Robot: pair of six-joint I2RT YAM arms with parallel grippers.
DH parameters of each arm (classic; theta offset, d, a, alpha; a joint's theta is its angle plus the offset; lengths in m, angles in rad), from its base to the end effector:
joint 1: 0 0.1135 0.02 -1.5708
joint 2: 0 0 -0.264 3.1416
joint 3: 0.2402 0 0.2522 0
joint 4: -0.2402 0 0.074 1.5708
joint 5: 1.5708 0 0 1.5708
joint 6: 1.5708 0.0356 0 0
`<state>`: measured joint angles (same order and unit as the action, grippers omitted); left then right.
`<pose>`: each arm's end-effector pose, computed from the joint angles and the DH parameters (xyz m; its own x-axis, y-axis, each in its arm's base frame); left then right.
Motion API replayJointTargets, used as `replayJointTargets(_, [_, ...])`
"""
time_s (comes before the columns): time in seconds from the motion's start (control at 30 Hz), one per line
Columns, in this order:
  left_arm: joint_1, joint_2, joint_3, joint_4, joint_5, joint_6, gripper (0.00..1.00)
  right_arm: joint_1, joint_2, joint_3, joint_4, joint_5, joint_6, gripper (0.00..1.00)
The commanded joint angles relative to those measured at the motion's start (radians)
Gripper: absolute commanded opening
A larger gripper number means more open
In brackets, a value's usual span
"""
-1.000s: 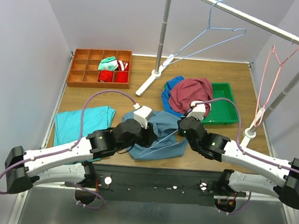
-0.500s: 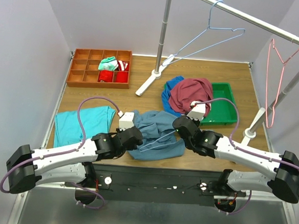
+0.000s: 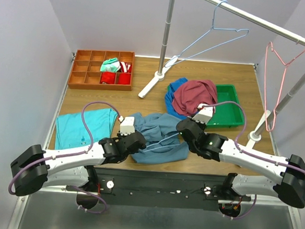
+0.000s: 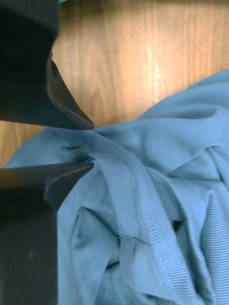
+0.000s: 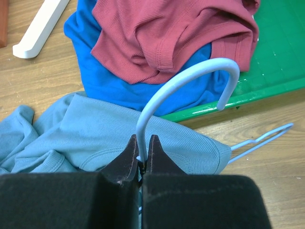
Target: Place the tank top on the hanger
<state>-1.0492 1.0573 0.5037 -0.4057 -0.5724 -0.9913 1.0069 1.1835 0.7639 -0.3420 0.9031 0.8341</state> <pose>0.1113 -0.1550 0.1806 -0.7036 -0.1873 -0.6855 -0.0271 0.9710 -0.2375 0.1508 0.1862 0.2467 -0.4104 0.2091 -0.8876 0.1257 0.9770 0.1720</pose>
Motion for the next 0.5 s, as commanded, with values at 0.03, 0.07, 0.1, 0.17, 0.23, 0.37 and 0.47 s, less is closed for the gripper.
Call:
replayJointTargets(0.03, [0.035,0.035,-0.021,0.165,0.018,0.078,0.19,0.001,0.007,-0.003,-0.071,0.002,0.134,0.01])
replayJointTargets(0.07, [0.035,0.024,-0.021,0.168,0.026,0.097,0.12,-0.001,0.008,-0.005,-0.075,0.011,0.144,0.01])
replayJointTargets(0.1, [0.035,0.017,-0.014,0.172,0.034,0.105,0.00,0.001,0.010,-0.006,-0.078,0.016,0.151,0.01])
replayJointTargets(0.17, [0.035,-0.015,-0.007,0.157,0.055,0.115,0.00,0.001,0.016,-0.008,-0.086,0.029,0.169,0.01])
replayJointTargets(0.23, [0.035,-0.042,-0.005,0.142,0.071,0.126,0.00,0.001,0.025,-0.006,-0.089,0.037,0.177,0.01])
replayJointTargets(0.37, [0.035,-0.114,0.019,0.076,0.127,0.143,0.00,0.001,0.051,0.009,-0.113,0.069,0.212,0.01])
replayJointTargets(0.47, [0.035,-0.186,0.041,0.019,0.167,0.144,0.00,0.002,0.083,0.034,-0.141,0.097,0.240,0.01])
